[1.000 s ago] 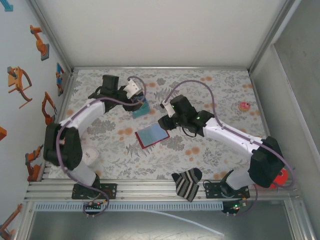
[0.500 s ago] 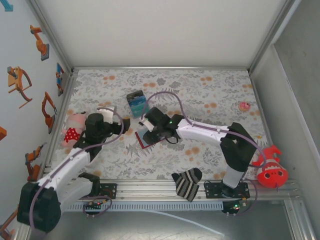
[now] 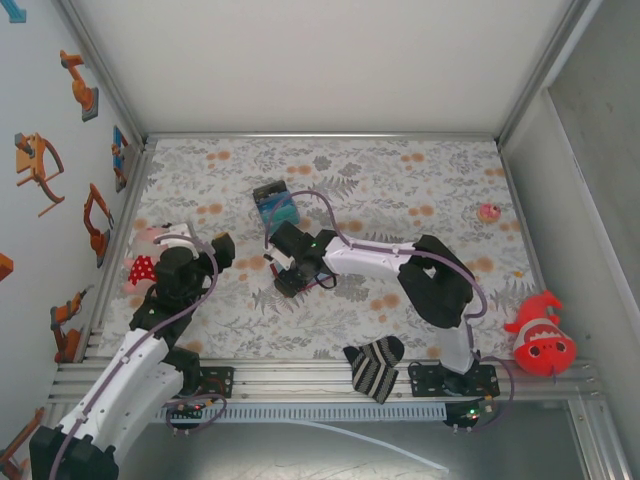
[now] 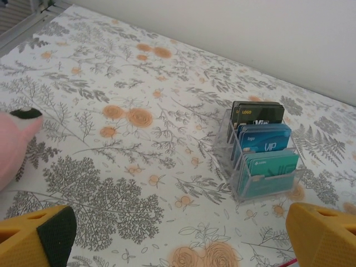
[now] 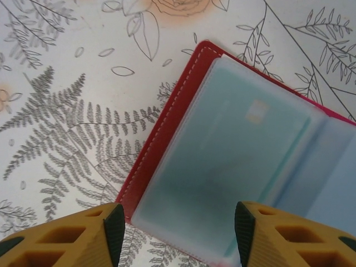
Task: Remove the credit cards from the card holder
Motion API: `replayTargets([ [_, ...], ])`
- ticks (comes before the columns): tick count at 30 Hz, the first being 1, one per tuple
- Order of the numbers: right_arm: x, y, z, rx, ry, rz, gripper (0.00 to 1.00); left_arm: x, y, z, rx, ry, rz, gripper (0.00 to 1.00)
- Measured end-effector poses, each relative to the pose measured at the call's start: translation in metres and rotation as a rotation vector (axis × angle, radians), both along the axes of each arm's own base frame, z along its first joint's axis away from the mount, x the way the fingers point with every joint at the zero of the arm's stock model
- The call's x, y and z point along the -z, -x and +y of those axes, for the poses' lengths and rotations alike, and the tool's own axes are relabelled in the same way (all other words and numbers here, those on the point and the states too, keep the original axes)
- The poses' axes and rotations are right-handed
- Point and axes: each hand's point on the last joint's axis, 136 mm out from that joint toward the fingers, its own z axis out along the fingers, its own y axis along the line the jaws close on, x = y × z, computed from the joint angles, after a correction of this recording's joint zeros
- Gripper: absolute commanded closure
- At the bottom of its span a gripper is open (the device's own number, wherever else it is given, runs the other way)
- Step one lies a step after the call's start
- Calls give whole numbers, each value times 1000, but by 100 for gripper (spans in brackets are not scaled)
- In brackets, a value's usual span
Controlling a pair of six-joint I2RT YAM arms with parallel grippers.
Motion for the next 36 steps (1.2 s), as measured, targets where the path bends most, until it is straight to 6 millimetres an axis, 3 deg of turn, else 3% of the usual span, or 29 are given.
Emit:
replayTargets([
  [22,19,-5,1,4,48,6,40,15,5,1,-23,43,57,3],
  [36,20,-10,-2,26,34,29,47,7,5,-2,-7,53,51,3],
])
